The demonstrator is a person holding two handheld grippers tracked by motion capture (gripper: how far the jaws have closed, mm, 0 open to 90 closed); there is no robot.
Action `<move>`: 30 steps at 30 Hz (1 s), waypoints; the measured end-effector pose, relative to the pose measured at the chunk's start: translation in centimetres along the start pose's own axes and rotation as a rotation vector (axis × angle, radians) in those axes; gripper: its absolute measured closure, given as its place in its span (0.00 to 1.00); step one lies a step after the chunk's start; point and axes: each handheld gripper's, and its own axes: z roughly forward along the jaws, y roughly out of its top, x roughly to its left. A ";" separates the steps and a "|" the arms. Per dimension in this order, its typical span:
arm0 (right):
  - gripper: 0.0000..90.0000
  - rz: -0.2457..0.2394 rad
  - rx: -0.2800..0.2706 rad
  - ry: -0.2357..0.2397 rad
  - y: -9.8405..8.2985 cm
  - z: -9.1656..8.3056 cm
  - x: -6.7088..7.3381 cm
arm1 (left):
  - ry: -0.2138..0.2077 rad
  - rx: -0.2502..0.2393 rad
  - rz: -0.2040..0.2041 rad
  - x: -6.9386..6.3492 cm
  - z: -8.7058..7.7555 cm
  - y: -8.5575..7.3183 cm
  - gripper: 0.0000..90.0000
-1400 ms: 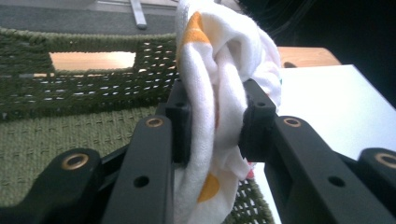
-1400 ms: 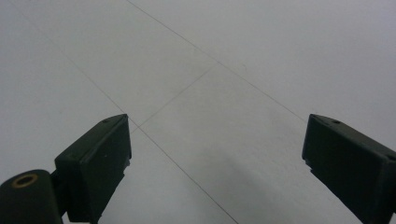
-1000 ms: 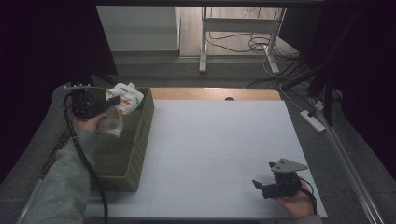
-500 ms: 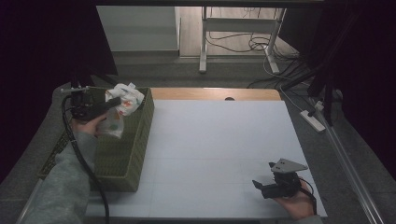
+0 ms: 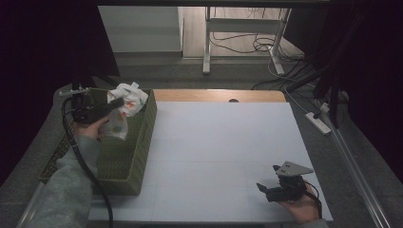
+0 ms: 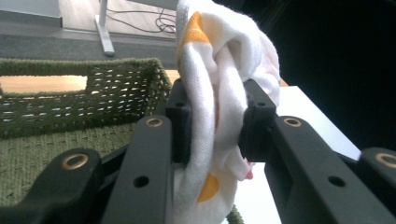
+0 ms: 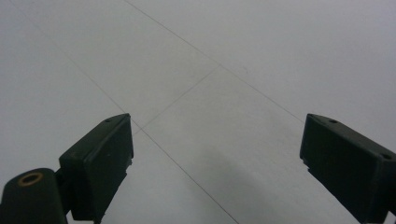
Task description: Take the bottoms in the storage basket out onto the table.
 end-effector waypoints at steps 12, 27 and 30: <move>0.11 -0.001 0.008 -0.002 -0.1 0.1 0.0 | -0.035 0.010 0.035 -1.7 0.3 0.3 0.78; 0.11 0.004 0.008 -0.003 -0.1 0.1 0.0 | -0.069 0.007 0.054 -3.1 0.3 1.0 0.78; 0.11 0.002 0.009 -0.003 -0.1 0.1 0.0 | -0.078 0.011 0.061 -3.4 0.4 1.1 0.78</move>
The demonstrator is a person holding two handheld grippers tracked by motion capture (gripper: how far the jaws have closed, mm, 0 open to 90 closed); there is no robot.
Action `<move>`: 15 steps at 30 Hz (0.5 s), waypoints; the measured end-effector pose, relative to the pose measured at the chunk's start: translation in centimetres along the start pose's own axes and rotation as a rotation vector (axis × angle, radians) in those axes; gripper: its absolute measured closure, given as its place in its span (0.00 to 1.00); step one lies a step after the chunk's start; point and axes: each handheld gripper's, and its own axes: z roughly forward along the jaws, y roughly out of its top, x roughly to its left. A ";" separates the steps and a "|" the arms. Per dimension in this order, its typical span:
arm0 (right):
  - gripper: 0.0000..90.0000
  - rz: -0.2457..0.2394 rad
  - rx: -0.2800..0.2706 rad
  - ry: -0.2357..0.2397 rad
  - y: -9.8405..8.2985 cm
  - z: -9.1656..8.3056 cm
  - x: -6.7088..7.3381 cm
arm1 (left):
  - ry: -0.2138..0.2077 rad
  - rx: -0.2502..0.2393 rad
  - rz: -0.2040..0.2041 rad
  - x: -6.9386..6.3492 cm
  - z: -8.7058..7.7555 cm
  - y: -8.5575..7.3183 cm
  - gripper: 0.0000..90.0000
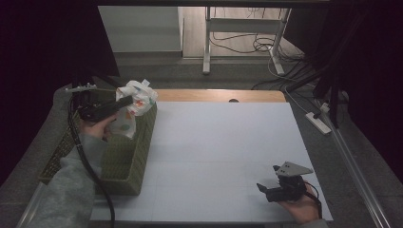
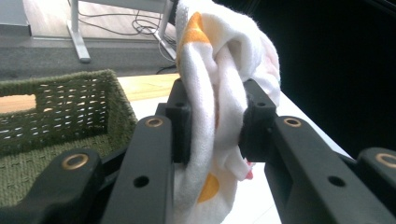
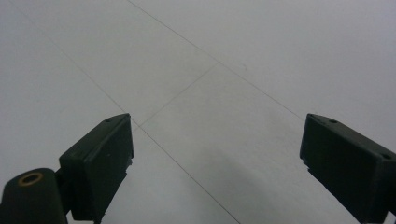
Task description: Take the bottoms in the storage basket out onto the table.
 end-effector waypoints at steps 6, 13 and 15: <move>0.11 0.002 -0.002 -0.002 0.0 0.0 -0.1 | -0.015 -0.006 0.009 -0.5 -0.1 0.3 0.78; 0.11 0.003 0.000 -0.003 0.0 0.0 -0.1 | -0.027 -0.008 0.017 -1.0 -0.1 0.4 0.78; 0.11 0.003 0.001 -0.002 -0.1 0.0 -0.1 | -0.030 -0.007 0.022 -1.2 0.0 0.5 0.78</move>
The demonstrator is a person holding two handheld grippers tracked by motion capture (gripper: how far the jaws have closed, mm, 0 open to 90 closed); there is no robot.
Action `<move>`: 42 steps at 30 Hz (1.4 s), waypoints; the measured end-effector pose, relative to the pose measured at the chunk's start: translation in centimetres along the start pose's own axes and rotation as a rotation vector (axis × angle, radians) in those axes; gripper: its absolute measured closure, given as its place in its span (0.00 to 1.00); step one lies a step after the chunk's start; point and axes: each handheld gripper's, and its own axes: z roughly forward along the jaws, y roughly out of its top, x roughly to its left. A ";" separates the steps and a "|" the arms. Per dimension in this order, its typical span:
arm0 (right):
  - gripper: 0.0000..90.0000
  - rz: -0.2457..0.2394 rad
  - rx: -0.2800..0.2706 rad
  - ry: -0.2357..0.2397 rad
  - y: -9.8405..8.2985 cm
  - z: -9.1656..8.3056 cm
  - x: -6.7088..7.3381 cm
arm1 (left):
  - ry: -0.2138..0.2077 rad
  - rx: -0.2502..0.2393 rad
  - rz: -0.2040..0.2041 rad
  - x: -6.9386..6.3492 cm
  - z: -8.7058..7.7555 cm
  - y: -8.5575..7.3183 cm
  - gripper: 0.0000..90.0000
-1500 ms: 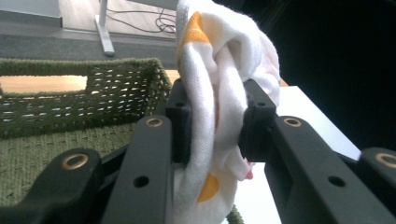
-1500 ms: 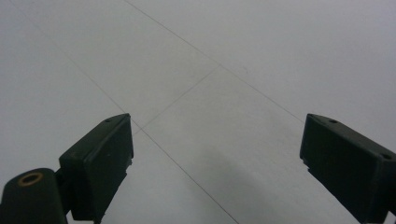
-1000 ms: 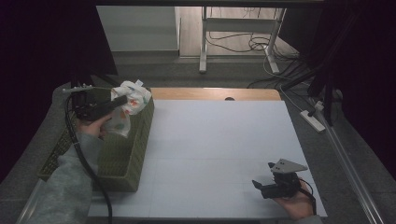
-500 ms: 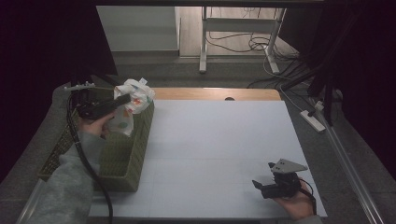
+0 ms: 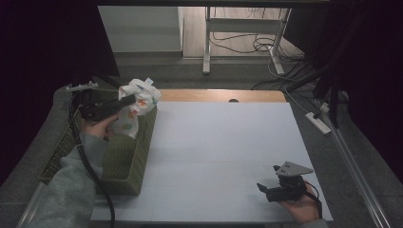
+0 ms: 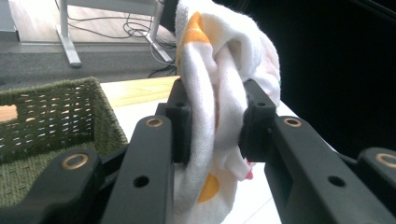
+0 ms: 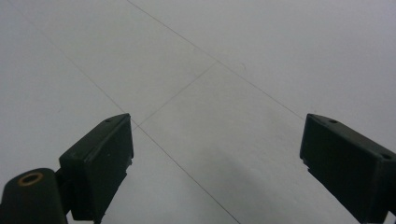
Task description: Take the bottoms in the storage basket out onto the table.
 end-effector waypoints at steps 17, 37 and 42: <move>0.11 0.005 0.000 0.003 -0.1 0.0 -0.1 | -0.068 -0.003 0.018 -1.9 1.3 0.4 0.78; 0.11 0.004 0.002 0.003 -0.1 0.1 -0.1 | -0.122 0.018 0.049 -4.0 3.2 0.3 0.78; 0.11 0.004 0.004 0.002 -0.1 0.1 -0.1 | -0.134 0.023 0.057 -4.6 3.8 0.4 0.78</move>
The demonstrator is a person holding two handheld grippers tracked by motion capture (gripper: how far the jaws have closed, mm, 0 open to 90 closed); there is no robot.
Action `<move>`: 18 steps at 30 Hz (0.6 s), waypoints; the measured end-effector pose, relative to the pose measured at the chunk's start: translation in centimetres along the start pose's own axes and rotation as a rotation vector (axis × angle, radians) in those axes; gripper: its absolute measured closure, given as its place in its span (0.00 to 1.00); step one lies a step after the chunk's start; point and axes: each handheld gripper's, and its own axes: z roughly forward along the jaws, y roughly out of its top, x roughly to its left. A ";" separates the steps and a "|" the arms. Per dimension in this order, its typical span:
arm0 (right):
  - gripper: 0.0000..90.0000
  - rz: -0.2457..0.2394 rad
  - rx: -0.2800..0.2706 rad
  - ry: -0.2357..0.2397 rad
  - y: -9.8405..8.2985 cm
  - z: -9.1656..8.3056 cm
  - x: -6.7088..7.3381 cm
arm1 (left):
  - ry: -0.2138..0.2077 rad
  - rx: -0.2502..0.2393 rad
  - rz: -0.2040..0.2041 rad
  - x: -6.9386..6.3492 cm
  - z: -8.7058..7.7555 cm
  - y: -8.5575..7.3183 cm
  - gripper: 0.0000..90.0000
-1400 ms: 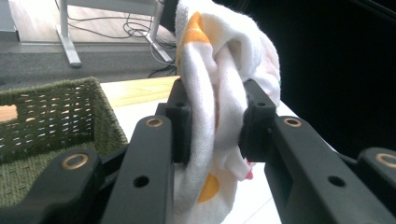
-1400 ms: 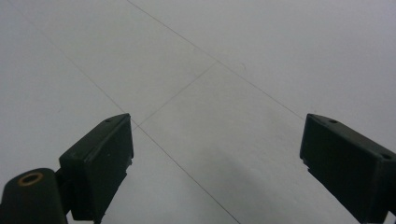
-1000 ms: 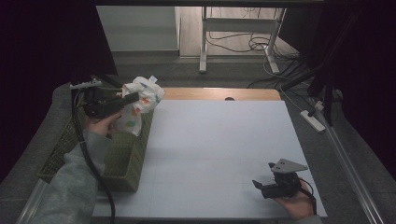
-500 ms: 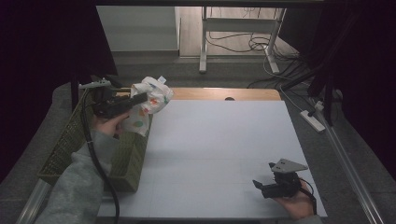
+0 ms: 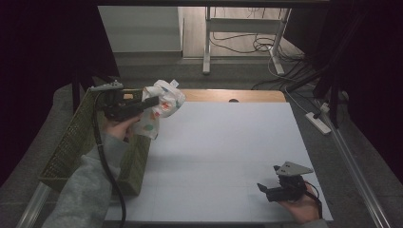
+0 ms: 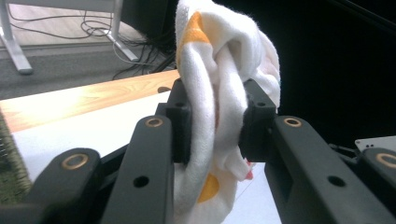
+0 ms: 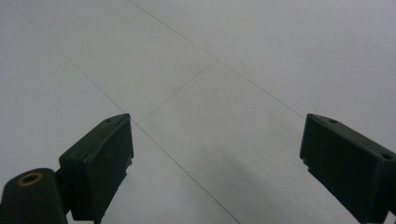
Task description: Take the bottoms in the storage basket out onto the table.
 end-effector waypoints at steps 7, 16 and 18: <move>0.11 -0.002 0.000 0.000 0.0 0.0 0.0 | -0.020 0.005 0.011 -0.9 1.0 0.2 0.78; 0.11 -0.002 0.001 -0.002 0.0 0.0 0.0 | -0.045 0.017 0.019 -1.6 2.1 0.2 0.78; 0.11 -0.002 0.001 -0.002 0.0 0.0 0.0 | -0.049 0.018 0.019 -1.7 2.2 0.1 0.78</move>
